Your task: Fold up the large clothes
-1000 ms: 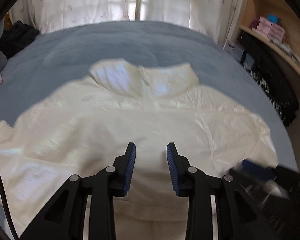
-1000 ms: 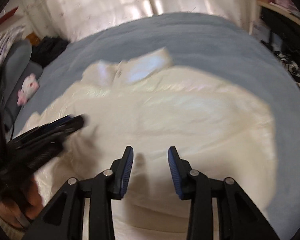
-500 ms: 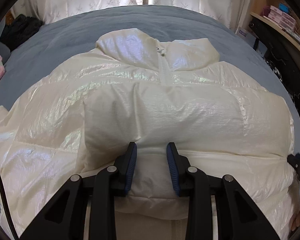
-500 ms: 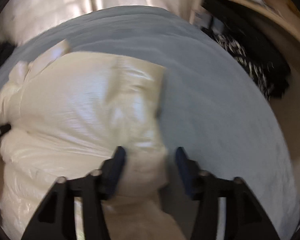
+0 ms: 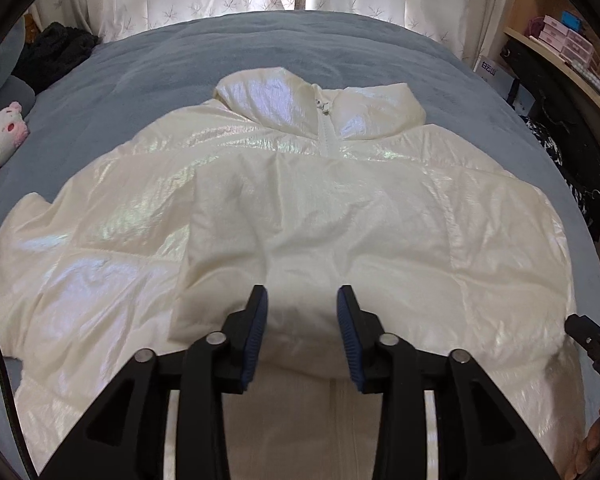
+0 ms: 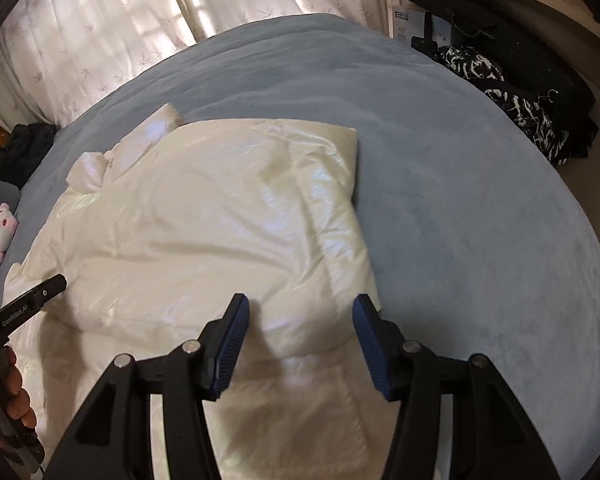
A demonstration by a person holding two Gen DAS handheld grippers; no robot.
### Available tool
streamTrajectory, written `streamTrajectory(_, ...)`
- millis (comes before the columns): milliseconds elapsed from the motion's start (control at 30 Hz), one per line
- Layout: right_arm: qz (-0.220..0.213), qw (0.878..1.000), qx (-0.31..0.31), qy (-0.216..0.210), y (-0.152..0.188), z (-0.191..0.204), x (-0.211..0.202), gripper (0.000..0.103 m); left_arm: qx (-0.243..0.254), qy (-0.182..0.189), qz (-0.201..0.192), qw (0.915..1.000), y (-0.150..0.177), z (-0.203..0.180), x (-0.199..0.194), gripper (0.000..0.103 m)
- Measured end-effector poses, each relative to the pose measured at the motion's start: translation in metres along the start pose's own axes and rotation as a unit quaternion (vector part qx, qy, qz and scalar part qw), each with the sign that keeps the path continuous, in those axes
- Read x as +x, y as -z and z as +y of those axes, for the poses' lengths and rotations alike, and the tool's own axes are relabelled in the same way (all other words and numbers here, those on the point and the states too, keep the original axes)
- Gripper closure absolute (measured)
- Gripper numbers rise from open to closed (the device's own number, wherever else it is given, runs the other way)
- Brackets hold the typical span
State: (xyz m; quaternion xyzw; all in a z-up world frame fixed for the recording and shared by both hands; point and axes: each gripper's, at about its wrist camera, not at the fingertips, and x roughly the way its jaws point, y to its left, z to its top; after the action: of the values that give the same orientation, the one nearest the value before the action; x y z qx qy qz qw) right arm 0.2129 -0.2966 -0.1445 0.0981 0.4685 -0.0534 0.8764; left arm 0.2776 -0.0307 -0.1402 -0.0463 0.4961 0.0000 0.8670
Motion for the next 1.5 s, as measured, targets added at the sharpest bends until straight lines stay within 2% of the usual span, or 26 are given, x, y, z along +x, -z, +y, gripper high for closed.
streamTrajectory(67, -0.001, 1.0, -0.001, -0.013, 0.005, 0.005, -0.007, 0.049, 0.004, -0.001, -0.006, 1.0, 0.004, 0.0, -0.013, 0.055)
streamTrajectory(133, -0.002, 1.0, 0.001, -0.02, 0.009, 0.008, -0.014, 0.049, 0.006, -0.005, -0.012, 0.9999, 0.009, 0.0, -0.024, 0.042)
streamTrajectory(533, 0.005, 0.999, 0.011, -0.044, 0.041, 0.02, -0.036, 0.049, 0.005, -0.01, -0.005, 0.9999, 0.04, 0.002, -0.065, 0.021)
streamTrajectory(667, 0.012, 0.998, 0.021, -0.052, 0.057, 0.022, -0.039, 0.049, -0.001, 0.006, 0.002, 1.0, 0.059, 0.006, -0.073, 0.019)
streamTrajectory(900, 0.024, 0.997, 0.029, -0.074, 0.098, 0.029, -0.049, 0.049, -0.002, 0.002, 0.03, 0.9995, 0.099, 0.014, -0.09, 0.019)
streamTrajectory(1100, 0.018, 0.996, 0.011, -0.085, 0.12, 0.045, -0.068, 0.049, -0.016, 0.042, 0.037, 0.9983, 0.13, 0.034, -0.117, 0.019)
streamTrajectory(1167, 0.016, 0.996, 0.001, -0.086, 0.125, 0.053, -0.075, 0.049, -0.028, 0.047, 0.038, 0.9978, 0.137, 0.047, -0.129, 0.019)
streamTrajectory(1300, 0.008, 0.995, -0.026, -0.095, 0.131, 0.078, -0.091, 0.049, -0.046, 0.021, 0.017, 0.9986, 0.146, 0.081, -0.153, 0.019)
streamTrajectory(1500, -0.011, 0.991, -0.081, -0.108, 0.131, 0.136, -0.113, 0.049, -0.111, 0.011, -0.011, 0.9937, 0.158, 0.157, -0.187, 0.019)
